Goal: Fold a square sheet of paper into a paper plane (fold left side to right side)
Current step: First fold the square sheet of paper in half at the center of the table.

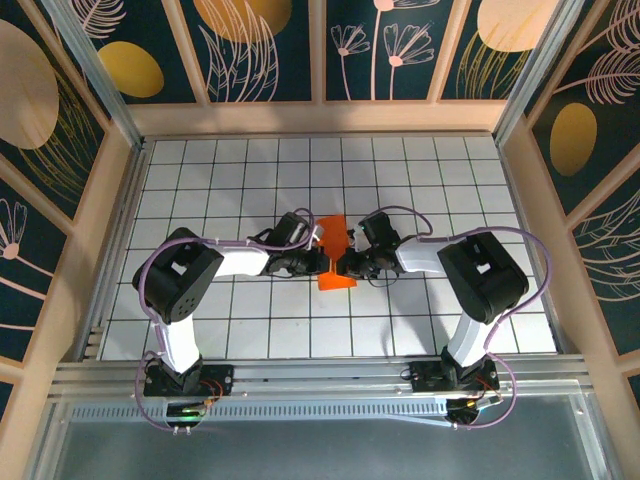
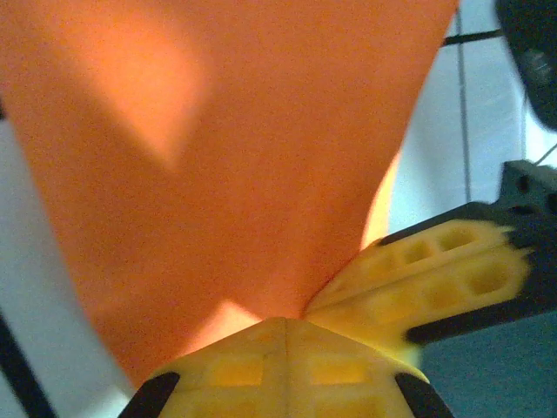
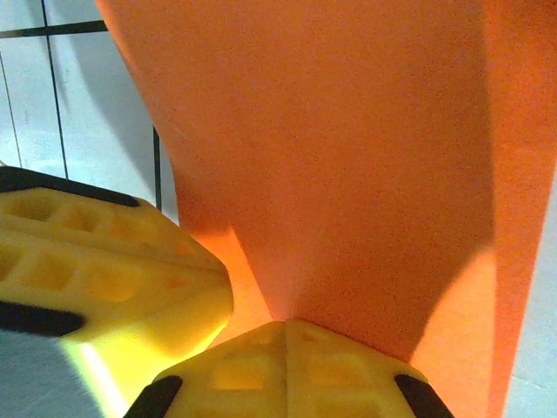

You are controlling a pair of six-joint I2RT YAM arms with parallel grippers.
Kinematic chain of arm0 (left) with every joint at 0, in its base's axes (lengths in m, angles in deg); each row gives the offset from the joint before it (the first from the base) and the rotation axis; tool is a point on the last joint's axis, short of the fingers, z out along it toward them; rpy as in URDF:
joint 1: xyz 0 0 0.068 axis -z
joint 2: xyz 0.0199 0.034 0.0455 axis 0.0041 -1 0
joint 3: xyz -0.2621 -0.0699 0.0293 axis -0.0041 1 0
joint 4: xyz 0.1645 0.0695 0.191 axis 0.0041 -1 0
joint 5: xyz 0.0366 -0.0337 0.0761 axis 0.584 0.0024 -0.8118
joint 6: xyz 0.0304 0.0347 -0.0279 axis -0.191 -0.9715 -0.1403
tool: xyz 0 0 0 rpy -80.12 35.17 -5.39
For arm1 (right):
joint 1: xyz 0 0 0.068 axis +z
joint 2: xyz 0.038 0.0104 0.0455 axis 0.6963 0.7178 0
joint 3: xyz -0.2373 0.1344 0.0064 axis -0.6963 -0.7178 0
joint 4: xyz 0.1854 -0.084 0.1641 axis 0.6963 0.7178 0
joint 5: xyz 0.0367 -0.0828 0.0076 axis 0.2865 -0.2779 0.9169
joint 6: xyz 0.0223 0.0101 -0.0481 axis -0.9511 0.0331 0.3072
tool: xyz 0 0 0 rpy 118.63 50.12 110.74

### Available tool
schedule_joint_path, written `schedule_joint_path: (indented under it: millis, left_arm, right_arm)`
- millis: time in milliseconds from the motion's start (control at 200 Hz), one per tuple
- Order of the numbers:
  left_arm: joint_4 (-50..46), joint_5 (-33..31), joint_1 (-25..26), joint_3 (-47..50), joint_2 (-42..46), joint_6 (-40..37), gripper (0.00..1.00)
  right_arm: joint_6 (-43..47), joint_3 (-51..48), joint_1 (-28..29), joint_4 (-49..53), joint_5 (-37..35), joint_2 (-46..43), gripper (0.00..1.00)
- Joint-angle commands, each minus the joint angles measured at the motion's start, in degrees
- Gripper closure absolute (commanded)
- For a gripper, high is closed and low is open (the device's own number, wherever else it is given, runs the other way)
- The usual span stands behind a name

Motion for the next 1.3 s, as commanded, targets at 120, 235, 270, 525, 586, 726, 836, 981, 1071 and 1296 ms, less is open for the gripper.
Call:
schedule_joint_path:
  millis: [120, 235, 270, 525, 586, 726, 836, 981, 1071, 1296]
  left_arm:
    - [1.07, 2.68, -2.79, -3.28, -2.61, -0.77, 1.00]
    - [1.48, 2.96, -3.55, -5.72, -4.61, -1.66, 1.00]
    - [1.68, 3.07, -3.67, -5.99, -5.03, -1.89, 1.00]
    - [1.24, 1.16, -4.77, -7.12, -6.71, -3.33, 1.00]
    - [1.08, 0.55, -5.06, -6.90, -7.05, -3.61, 1.00]
    - [1.16, -1.08, -5.42, -6.27, -7.34, -4.07, 1.00]
    - [1.57, -2.00, -5.74, -5.79, -7.82, -4.25, 1.00]
    - [1.68, -3.69, -6.26, -5.39, -8.05, -4.31, 1.00]
    - [1.68, -4.72, -6.96, -5.43, -7.92, -4.30, 1.00]
    - [1.33, -5.94, -9.41, -7.43, -9.15, -4.80, 1.00]
  right_arm:
    - [2.62, -1.14, -0.39, 4.64, -5.69, 2.97, 1.00]
    - [3.09, -1.13, -0.39, 4.92, -6.12, 3.49, 1.00]
    - [3.19, -1.14, -0.39, 5.07, -6.34, 3.61, 1.00]
    - [4.07, -1.14, -0.48, 6.26, -7.80, 3.88, 1.00]
    - [4.18, -1.15, -0.48, 6.65, -8.13, 3.89, 1.00]
    - [4.82, -1.05, -0.48, 7.84, -9.26, 4.08, 1.00]
    - [5.31, -1.06, -0.61, 8.36, -9.88, 4.25, 1.00]
    - [5.42, -1.18, -0.59, 8.64, -10.23, 4.41, 1.00]
    - [5.54, -1.39, -0.61, 8.82, -10.57, 4.50, 1.00]
    - [5.72, -1.49, -0.74, 8.79, -10.61, 4.51, 1.00]
